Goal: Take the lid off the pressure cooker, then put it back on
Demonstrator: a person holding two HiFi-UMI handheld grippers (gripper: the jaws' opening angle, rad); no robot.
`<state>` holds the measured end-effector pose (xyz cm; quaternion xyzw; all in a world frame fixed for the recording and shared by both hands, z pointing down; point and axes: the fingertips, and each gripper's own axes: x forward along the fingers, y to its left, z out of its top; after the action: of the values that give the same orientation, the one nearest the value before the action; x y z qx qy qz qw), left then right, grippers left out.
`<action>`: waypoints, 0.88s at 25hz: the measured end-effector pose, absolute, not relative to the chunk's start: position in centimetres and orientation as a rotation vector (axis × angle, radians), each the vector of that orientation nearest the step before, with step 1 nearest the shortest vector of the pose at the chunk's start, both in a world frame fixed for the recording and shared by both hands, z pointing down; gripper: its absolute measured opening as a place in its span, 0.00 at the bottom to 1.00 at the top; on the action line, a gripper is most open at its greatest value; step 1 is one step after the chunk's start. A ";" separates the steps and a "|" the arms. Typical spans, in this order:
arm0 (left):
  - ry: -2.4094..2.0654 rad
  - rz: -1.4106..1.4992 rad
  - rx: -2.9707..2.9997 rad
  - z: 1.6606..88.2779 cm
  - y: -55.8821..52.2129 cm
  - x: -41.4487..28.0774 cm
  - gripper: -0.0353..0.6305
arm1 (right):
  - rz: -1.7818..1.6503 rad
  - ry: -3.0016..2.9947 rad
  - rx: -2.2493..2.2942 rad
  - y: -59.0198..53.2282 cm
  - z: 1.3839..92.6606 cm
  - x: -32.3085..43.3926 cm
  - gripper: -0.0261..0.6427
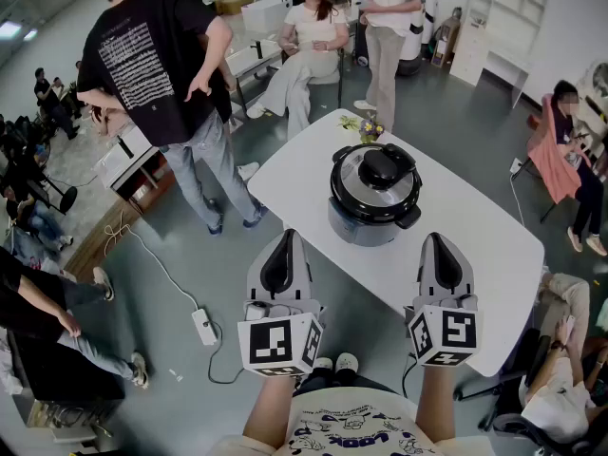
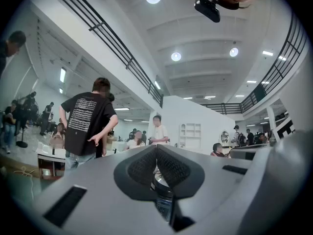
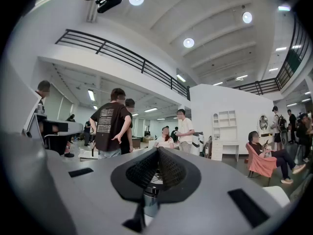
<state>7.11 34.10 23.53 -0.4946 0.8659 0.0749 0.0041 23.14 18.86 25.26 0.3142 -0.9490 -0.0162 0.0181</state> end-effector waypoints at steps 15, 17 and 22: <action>2.744 0.219 -1.528 24.5 32.9 6.6 0.08 | -0.004 -2.956 0.913 17.2 26.3 22.8 0.09; 2.765 0.223 -1.518 24.9 32.7 6.6 0.08 | 0.003 -2.961 0.887 16.9 26.6 22.7 0.12; 2.804 0.232 -1.458 26.1 32.6 6.2 0.21 | 0.014 -2.968 0.802 16.3 27.6 21.8 0.31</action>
<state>6.21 32.57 26.12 -0.4601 0.8847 0.0733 -0.0137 21.78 16.30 27.62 0.2608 -0.9648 0.0046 0.0337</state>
